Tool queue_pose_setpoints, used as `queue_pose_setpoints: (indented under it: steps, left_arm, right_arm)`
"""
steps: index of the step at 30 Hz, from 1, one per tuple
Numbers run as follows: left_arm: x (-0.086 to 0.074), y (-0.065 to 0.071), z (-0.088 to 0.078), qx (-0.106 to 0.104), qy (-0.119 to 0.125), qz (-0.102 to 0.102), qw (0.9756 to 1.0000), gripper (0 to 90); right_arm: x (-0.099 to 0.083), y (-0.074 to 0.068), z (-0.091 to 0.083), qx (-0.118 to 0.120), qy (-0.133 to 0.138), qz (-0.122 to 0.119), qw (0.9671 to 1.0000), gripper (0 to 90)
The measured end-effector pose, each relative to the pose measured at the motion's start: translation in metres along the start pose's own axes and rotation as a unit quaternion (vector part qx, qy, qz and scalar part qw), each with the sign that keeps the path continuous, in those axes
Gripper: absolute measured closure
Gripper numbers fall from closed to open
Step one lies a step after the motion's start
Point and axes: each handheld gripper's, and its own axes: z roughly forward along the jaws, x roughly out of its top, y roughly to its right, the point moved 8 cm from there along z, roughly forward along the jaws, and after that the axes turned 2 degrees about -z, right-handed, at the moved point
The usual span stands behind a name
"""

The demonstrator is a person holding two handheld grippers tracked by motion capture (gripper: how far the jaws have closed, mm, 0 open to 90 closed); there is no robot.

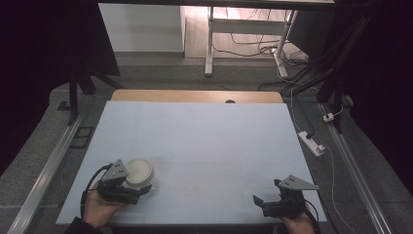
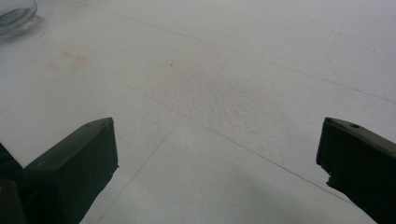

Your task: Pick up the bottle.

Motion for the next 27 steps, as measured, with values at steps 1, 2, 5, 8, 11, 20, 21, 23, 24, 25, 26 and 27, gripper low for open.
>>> queue_pose_setpoints:
  steps: [1,2,5,8,11,20,21,23,24,25,26,27]
  left_arm:
    - [0.002,0.001,0.000,-0.003,0.002,0.000,1.0000,7.3]
    - [0.004,0.001,0.000,-0.005,0.003,0.000,1.0000,7.3]
    - [0.010,0.002,-0.001,-0.011,0.007,0.002,0.9999,7.3]
    - [0.017,0.004,0.000,-0.015,0.010,0.009,0.9998,7.3]
    - [0.024,0.007,0.001,-0.020,0.011,0.016,0.9996,7.3]
    - [0.043,0.012,0.004,-0.032,0.017,0.028,0.9990,7.3]
    - [0.045,0.012,0.005,-0.033,0.019,0.029,0.9989,7.3]
    - [0.048,0.013,0.005,-0.035,0.019,0.032,0.9987,7.3]
    - [0.050,0.013,0.006,-0.036,0.020,0.033,0.9986,7.3]
    - [0.052,0.014,0.007,-0.036,0.019,0.035,0.9985,7.3]
    - [0.054,0.014,0.007,-0.036,0.019,0.038,0.9984,7.3]
    - [0.055,0.015,0.008,-0.037,0.019,0.040,0.9984,7.4]
  right_arm:
    - [0.000,0.000,0.000,0.000,0.000,0.000,1.0000,0.0]
    - [0.000,0.000,0.000,0.000,0.000,0.000,1.0000,0.0]
    - [0.000,0.000,0.000,0.000,0.000,0.002,1.0000,0.0]
    - [0.000,0.000,0.000,0.001,0.000,0.003,1.0000,0.0]
    - [0.000,0.000,0.000,0.001,0.000,0.003,1.0000,0.0]
    - [0.000,0.001,0.000,0.000,0.000,0.005,1.0000,0.0]
    - [0.000,0.001,0.000,0.000,0.000,0.005,1.0000,0.0]
    - [0.000,0.001,0.000,0.000,-0.001,0.005,1.0000,0.0]
    - [0.000,0.001,0.000,0.000,0.000,0.005,1.0000,0.0]
    - [0.000,0.001,0.000,0.000,0.000,0.005,1.0000,0.0]
    - [0.000,0.001,0.000,0.000,0.000,0.005,1.0000,0.0]
    - [0.000,0.001,0.000,0.000,0.000,0.005,1.0000,0.0]
